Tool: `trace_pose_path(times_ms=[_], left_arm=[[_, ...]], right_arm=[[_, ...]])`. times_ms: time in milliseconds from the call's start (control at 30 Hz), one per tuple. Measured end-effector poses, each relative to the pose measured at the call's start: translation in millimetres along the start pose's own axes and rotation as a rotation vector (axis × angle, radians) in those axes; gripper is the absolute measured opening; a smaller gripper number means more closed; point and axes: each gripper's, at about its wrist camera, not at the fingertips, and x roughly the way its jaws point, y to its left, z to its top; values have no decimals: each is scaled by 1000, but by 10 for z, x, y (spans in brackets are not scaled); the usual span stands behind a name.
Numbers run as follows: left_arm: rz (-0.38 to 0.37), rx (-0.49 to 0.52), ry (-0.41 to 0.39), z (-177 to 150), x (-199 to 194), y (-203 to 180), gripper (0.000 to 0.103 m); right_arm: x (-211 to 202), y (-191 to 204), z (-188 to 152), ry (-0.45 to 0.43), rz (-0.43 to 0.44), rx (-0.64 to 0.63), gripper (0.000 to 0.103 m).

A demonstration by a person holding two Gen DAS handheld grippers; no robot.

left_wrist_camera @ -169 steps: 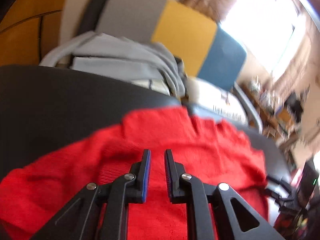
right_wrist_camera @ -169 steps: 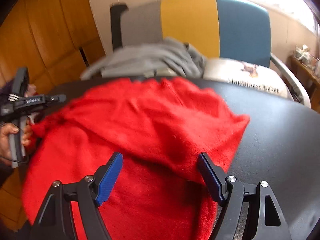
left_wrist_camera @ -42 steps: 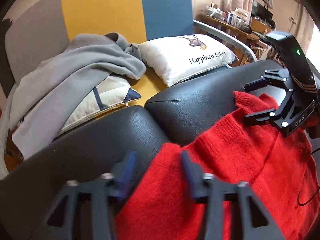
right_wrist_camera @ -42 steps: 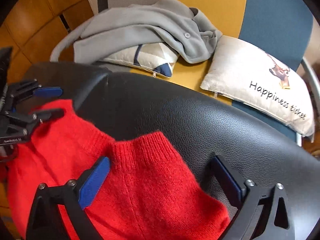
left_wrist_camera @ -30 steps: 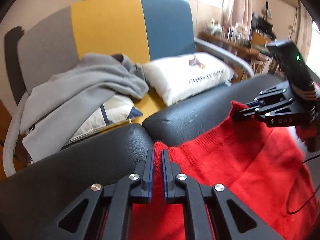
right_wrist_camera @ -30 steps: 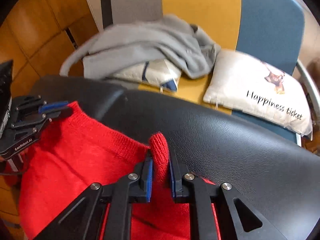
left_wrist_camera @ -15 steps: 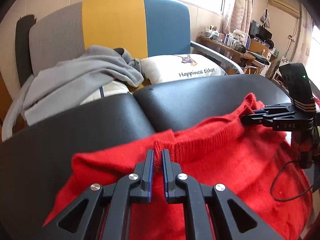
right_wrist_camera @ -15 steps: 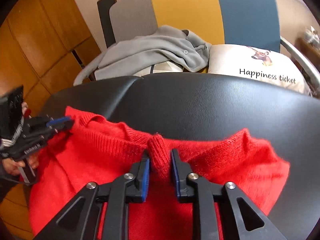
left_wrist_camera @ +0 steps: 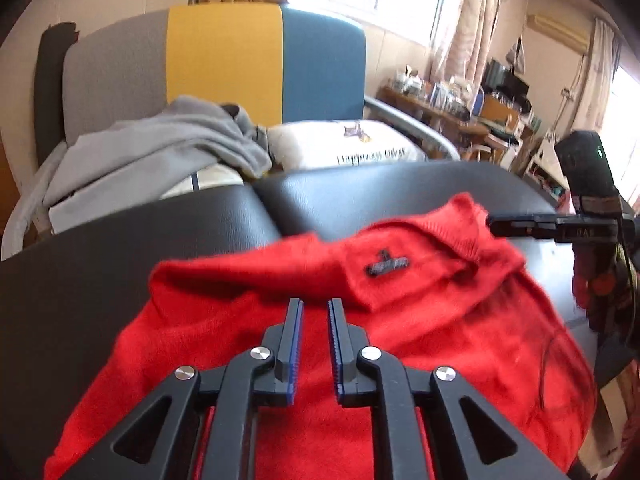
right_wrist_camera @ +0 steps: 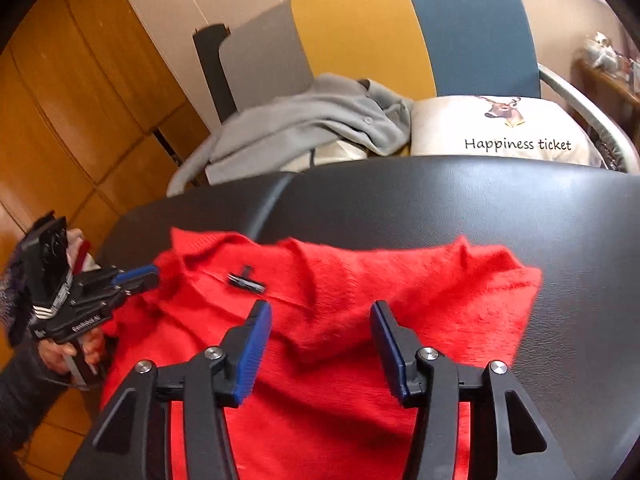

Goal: Fold clothes

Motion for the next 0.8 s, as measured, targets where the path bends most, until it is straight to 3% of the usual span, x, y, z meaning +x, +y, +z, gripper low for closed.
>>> trace_pose_path(times_ms=[100, 267, 400, 467, 533, 600, 800], left_arm=[[9, -37, -3, 89, 134, -17, 16], [89, -66, 123, -102, 566, 15, 17], [126, -105, 78, -110, 499, -15, 17], [125, -117, 40, -73, 372, -75, 17], [89, -99, -38, -24, 180, -185, 17], [40, -79, -101, 49, 49, -352, 19], [-63, -14, -84, 255, 397, -891, 22]], right_arm=[[-4, -17, -49, -24, 1, 23, 53], [-10, -46, -131, -63, 4, 62, 50], [-23, -76, -191, -95, 11, 98, 49], [-97, -144, -169, -104, 57, 157, 51], [-190, -213, -139, -112, 102, 217, 64], [-344, -277, -95, -157, 147, 264, 102], [-398, -544, 183, -181, 195, 383, 103]])
